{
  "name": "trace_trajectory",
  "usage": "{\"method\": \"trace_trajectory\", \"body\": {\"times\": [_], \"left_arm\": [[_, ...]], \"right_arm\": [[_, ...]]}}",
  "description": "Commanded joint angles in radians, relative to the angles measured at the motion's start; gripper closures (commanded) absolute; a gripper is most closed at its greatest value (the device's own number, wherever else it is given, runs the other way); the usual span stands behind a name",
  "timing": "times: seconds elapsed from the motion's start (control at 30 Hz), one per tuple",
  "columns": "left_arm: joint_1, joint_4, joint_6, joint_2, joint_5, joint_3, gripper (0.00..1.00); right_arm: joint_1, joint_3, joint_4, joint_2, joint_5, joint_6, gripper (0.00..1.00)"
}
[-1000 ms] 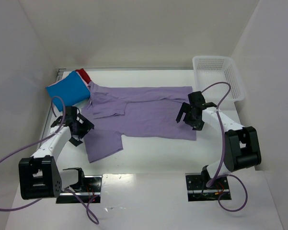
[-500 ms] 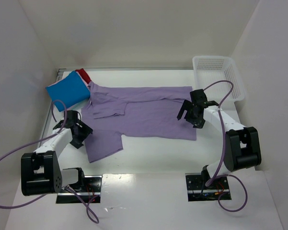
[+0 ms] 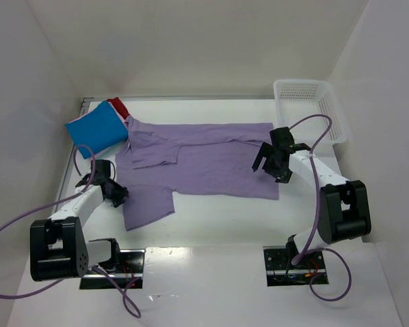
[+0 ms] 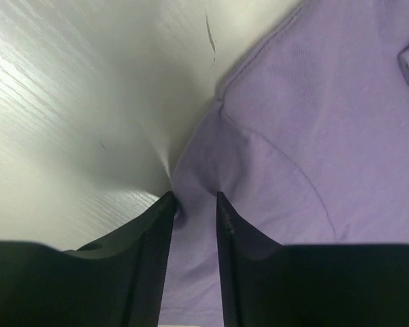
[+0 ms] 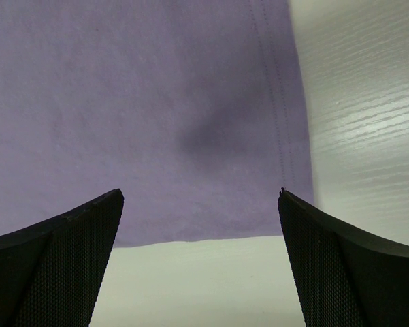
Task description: Fold and stack the t-shirts
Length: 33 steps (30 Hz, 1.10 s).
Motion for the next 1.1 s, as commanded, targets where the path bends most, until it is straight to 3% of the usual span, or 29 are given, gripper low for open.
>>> {"method": "trace_trajectory", "body": {"times": [0.0, 0.07, 0.2, 0.37, 0.87, 1.07], "left_arm": [[0.002, -0.036, -0.004, -0.035, 0.019, -0.018, 0.62], [0.002, -0.045, -0.004, -0.045, 0.035, -0.009, 0.48], [0.002, -0.095, -0.016, -0.081, 0.044, 0.0, 0.36], [0.002, -0.117, -0.09, -0.102, 0.015, -0.023, 0.32], [0.041, -0.117, -0.161, -0.084, -0.054, -0.044, 0.52], [0.041, -0.097, -0.131, -0.043, -0.045, -0.044, 0.7]], "right_arm": [[-0.008, 0.041, -0.038, -0.023, 0.04, 0.024, 0.0], [-0.017, 0.032, -0.038, -0.023, 0.04, 0.024, 0.0], [-0.028, 0.023, -0.047, -0.043, 0.04, 0.034, 0.0], [-0.04, 0.013, -0.056, -0.053, 0.04, 0.043, 0.0], [-0.04, 0.004, -0.075, -0.091, 0.04, 0.052, 0.0], [-0.051, 0.004, -0.075, -0.082, 0.04, 0.052, 0.0]]}}
